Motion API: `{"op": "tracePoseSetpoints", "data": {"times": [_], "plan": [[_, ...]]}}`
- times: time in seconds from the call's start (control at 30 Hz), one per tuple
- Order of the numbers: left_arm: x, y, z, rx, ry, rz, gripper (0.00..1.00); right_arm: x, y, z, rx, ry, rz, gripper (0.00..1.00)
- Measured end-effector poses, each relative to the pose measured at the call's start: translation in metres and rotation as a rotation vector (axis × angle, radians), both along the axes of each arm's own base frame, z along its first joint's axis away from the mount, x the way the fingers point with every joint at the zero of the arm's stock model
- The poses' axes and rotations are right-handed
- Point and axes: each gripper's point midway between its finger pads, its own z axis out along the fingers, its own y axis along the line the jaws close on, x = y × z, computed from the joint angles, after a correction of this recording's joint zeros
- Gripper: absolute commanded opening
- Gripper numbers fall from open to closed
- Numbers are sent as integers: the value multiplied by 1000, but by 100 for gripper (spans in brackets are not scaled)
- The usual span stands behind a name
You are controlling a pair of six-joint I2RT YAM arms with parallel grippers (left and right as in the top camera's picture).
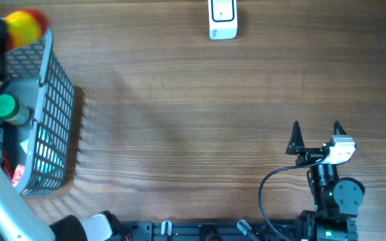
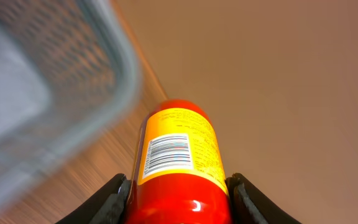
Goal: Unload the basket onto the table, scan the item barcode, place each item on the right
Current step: 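Grasp the red-yellow sauce bottle with the left gripper and lift out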
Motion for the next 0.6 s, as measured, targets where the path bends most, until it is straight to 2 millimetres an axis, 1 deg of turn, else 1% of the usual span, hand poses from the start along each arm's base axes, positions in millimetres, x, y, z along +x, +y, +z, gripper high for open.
{"op": "tracePoseSetpoints", "data": {"times": [0.03, 0.1, 0.13, 0.2, 0.23, 0.27, 0.33, 0.37, 0.5, 0.57, 0.6], "plan": [[1, -18, 3, -5, -10, -55, 46, 0, 0, 0, 0, 0, 0, 100], [4, -63, 0, 0, 6, -193, 45, 0, 0, 0, 0, 0, 0, 100], [4, -77, -4, 5, 24, -233, 44, 0, 0, 0, 0, 0, 0, 100], [0, -108, -20, 29, 96, -323, 42, 0, 0, 0, 0, 0, 0, 100], [-3, -125, -33, 60, 157, -368, 42, 0, 0, 0, 0, 0, 0, 100], [-7, -135, -48, 96, 223, -392, 41, 0, 0, 0, 0, 0, 0, 100], [-6, -149, -72, 158, 326, -422, 42, 0, 0, 0, 0, 0, 0, 100], [-5, -151, -79, 174, 354, -429, 41, 0, 0, 0, 0, 0, 0, 100], [15, -187, -129, 257, 503, -529, 41, 0, 0, 0, 0, 0, 0, 100], [21, -202, -150, 279, 558, -570, 41, 0, 0, 0, 0, 0, 0, 100], [24, -213, -163, 295, 594, -599, 41, 0, 0, 0, 0, 0, 0, 100]]}}
